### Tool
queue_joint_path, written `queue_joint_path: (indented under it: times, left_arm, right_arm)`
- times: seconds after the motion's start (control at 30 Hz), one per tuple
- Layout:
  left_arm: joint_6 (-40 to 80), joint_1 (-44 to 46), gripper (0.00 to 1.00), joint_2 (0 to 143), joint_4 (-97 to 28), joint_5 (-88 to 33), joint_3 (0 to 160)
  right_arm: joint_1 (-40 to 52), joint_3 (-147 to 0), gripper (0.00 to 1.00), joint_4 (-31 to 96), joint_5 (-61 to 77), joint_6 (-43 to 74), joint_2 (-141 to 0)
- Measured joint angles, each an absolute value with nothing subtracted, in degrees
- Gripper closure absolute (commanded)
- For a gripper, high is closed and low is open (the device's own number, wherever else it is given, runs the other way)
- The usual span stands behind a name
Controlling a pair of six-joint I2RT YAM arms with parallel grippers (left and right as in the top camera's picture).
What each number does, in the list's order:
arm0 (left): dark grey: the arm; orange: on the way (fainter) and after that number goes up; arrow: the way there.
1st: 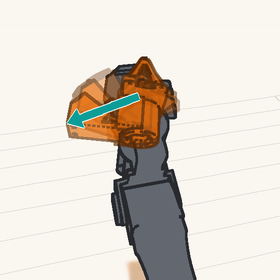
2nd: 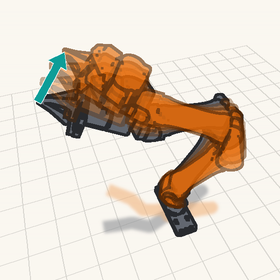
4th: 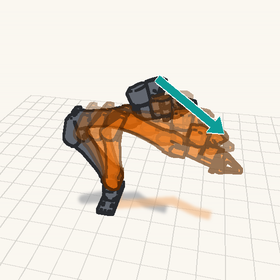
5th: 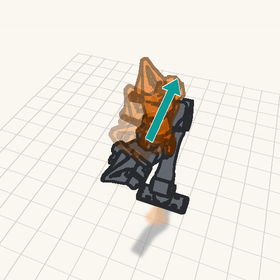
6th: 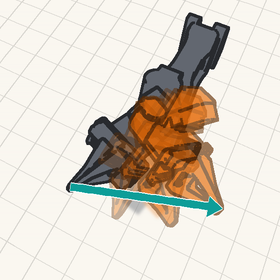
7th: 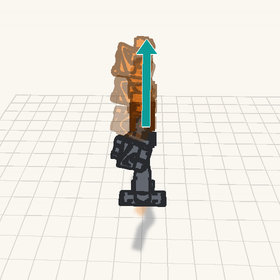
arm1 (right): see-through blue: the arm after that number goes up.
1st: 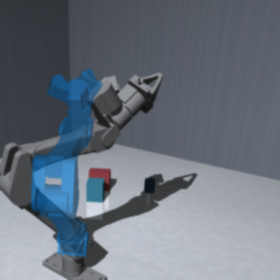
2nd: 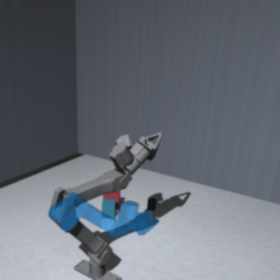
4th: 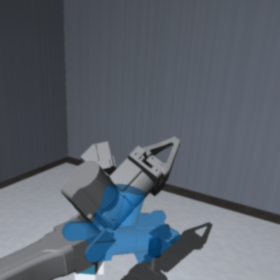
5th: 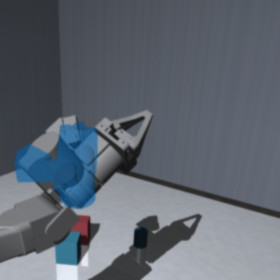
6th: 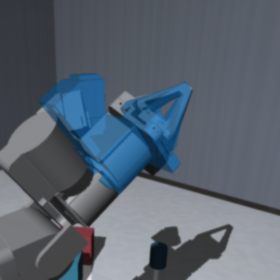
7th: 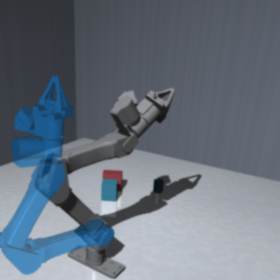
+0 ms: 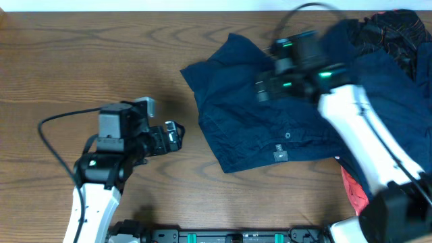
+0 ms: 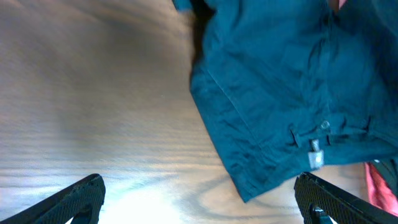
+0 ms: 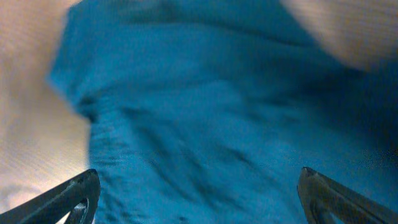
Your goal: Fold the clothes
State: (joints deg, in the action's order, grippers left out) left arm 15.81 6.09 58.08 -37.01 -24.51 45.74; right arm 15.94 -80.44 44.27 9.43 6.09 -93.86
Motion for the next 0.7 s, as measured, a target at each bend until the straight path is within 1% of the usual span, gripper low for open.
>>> queue_joint_path:
  times: [0.17,0.3,0.5,0.53,0.63,0.7]
  left_arm:
    - [20.9,11.5,0.02,64.5,-34.9,-25.6,45.6]
    - [27.0,17.9,0.02,72.7,-30.7,-25.9,45.5]
    - [37.7,25.8,0.01,84.8,-22.8,-26.3,45.4]
    - [39.7,27.2,0.02,86.8,-21.3,-26.4,45.4]
    - [44.4,30.3,0.18,91.0,-17.7,-26.5,45.4]
    - [47.9,32.8,0.31,93.6,-14.9,-26.7,45.4]
  right_arm:
    - [6.6,-80.4,0.01,49.9,8.9,6.1,-90.0]
    - [0.4,-80.4,0.01,54.0,8.5,6.2,-89.8]
    - [-5.3,-80.4,0.01,57.5,6.3,6.3,-89.7]
    - [-5.9,-80.4,0.01,57.7,5.8,6.3,-89.7]
    - [-7.2,-80.4,0.01,58.1,5.2,6.3,-89.7]
    - [-7.9,-80.4,0.01,58.5,5.0,6.3,-89.7]
